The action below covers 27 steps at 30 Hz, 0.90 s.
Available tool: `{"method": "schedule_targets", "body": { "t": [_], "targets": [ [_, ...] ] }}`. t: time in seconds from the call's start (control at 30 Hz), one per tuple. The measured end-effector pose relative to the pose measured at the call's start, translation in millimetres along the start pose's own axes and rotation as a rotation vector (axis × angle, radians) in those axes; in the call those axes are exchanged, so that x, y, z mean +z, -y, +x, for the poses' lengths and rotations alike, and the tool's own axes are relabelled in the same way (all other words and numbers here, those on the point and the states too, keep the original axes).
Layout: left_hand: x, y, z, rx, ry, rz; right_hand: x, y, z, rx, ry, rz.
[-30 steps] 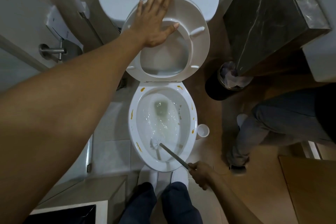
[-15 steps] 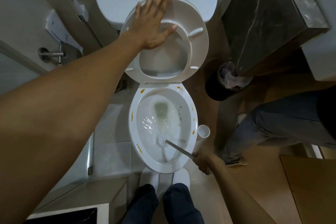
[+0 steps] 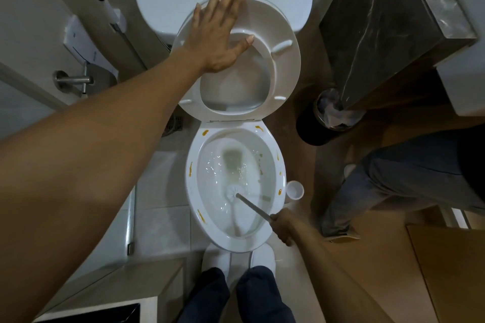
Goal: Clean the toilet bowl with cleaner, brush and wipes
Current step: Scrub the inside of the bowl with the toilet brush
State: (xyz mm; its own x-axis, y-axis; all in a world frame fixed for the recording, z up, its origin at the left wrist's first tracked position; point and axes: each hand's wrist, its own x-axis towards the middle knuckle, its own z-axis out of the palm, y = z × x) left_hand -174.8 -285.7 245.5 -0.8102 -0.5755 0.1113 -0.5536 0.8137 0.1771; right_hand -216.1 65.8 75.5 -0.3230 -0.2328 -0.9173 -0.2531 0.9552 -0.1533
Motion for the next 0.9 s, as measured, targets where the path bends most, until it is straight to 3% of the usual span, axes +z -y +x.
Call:
{"method": "schedule_targets", "body": {
  "t": [0.17, 0.43, 0.6, 0.73, 0.9],
  "targets": [
    [2, 3, 0, 0.0, 0.001, -0.002, 31, 17, 20, -0.049, -0.061, 0.029],
    [1, 1, 0, -0.002, -0.011, -0.001, 32, -8, 17, -0.019, -0.009, 0.085],
    [2, 0, 2, 0.003, -0.008, 0.008, 36, 3, 28, -0.015, 0.041, 0.324],
    [2, 1, 1, -0.001, -0.015, 0.005, 35, -29, 16, -0.018, 0.095, 0.471],
    [4, 1, 1, 0.001, -0.019, 0.008, 49, -43, 28, -0.058, 0.052, 0.463]
  ]
}}
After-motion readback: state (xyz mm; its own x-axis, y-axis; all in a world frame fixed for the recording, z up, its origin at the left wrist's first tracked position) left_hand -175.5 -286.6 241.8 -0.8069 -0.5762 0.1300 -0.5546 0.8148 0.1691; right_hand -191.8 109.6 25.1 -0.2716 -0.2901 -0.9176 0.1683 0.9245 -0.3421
